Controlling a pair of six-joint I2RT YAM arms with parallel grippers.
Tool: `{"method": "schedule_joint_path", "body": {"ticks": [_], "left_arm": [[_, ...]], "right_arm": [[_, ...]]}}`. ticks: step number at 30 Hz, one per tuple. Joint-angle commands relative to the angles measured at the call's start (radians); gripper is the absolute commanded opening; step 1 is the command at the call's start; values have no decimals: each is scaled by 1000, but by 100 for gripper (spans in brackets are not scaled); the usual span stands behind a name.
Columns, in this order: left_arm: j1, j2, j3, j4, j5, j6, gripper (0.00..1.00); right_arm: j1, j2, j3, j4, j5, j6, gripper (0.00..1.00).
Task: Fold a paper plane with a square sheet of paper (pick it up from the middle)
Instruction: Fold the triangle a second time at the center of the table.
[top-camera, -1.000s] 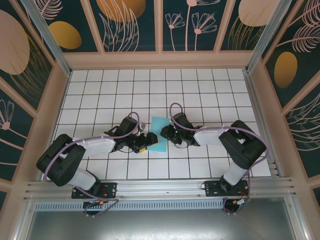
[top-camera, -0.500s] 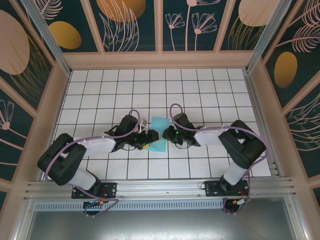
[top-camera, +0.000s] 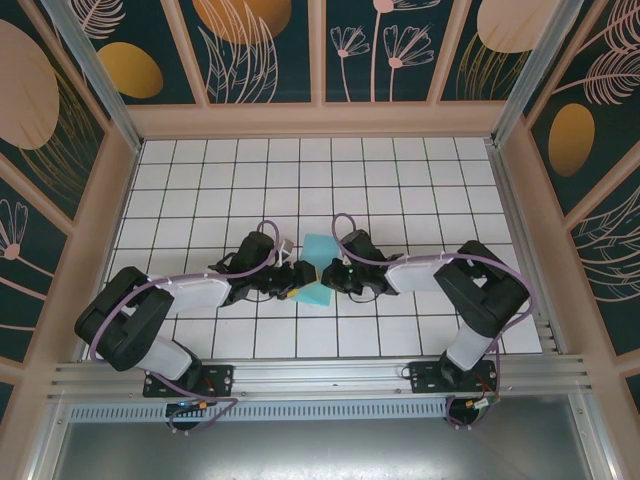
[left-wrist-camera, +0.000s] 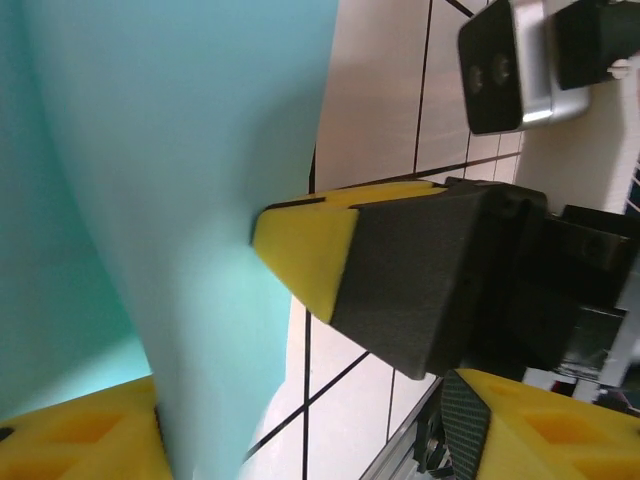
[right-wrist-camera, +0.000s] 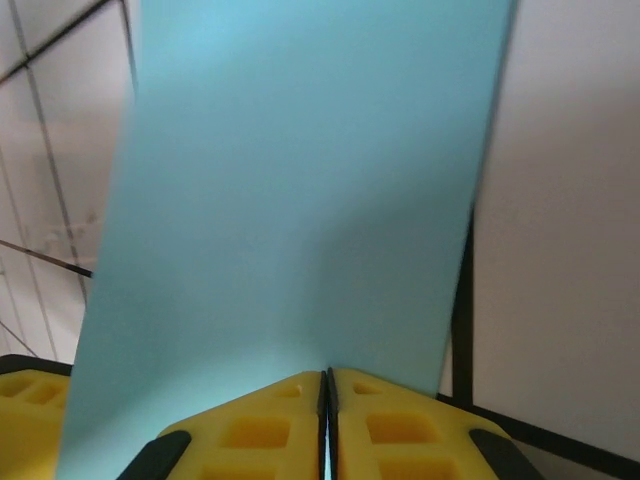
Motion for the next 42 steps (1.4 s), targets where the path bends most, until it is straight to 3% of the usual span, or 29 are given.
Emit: {"method": "schedule_joint_path", "body": {"ticks": [1, 8, 14, 30, 35, 42], "left_arm": [[-6, 7, -9, 52, 25, -11, 66], [-6, 23, -14, 139, 67, -53, 66], [-6, 46, 0, 162, 40, -73, 68], [-5, 131, 41, 246, 21, -139, 72], [-6, 136, 39, 240, 11, -136, 67], [-5, 130, 31, 218, -19, -124, 49]], "right_arm": [[7, 52, 23, -39, -8, -6, 11], [1, 55, 22, -44, -29, -5, 11], [-18, -13, -2, -13, -77, 3, 12], [-88, -223, -106, -63, 8, 33, 26], [-104, -259, -130, -8, -12, 10, 34], [-105, -205, -108, 102, -114, -30, 38]]}}
